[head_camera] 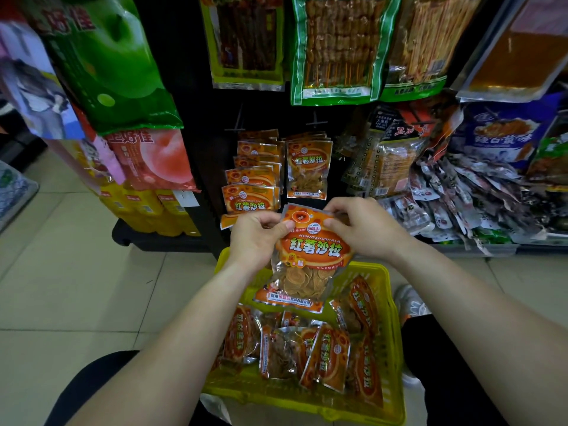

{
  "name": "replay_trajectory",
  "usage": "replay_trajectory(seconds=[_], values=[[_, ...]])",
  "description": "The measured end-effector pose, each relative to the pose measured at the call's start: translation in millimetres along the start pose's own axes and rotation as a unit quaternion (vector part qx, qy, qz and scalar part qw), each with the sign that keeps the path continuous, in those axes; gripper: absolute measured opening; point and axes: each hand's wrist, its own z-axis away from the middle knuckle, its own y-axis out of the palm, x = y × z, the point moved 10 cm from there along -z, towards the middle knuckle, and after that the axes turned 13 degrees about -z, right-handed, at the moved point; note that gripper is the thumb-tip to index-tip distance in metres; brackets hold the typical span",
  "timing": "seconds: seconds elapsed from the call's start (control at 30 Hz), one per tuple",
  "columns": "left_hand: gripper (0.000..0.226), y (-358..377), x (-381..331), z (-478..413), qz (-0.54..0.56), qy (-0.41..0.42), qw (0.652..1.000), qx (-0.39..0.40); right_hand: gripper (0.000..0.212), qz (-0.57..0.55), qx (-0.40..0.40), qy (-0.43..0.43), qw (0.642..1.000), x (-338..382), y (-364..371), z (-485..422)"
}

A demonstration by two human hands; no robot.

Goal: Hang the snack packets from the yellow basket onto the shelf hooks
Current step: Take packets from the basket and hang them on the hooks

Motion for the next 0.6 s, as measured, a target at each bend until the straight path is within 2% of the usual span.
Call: replay_trajectory(seconds=[0.43,0.5,0.6], values=[[0.005,-2.7,5.0,-27.7,0.033,-0.005,0.999,0.007,0.004,0.089,0.032,-0.014,0.995,5.3,-5.6,-52.4],[0.013,-10.8,7.1,-42.7,0.041,0.002,0.999,-0.009,0.004,0.110,0.015,-0.023,0.994,7.8,-16.2,-71.7],[0.017,-14.5,16.6,-67.7,0.021,0.002,0.999,-0.026,0.015,0.137,-0.031,-0.026,0.990,1.9,-33.0,-106.9]])
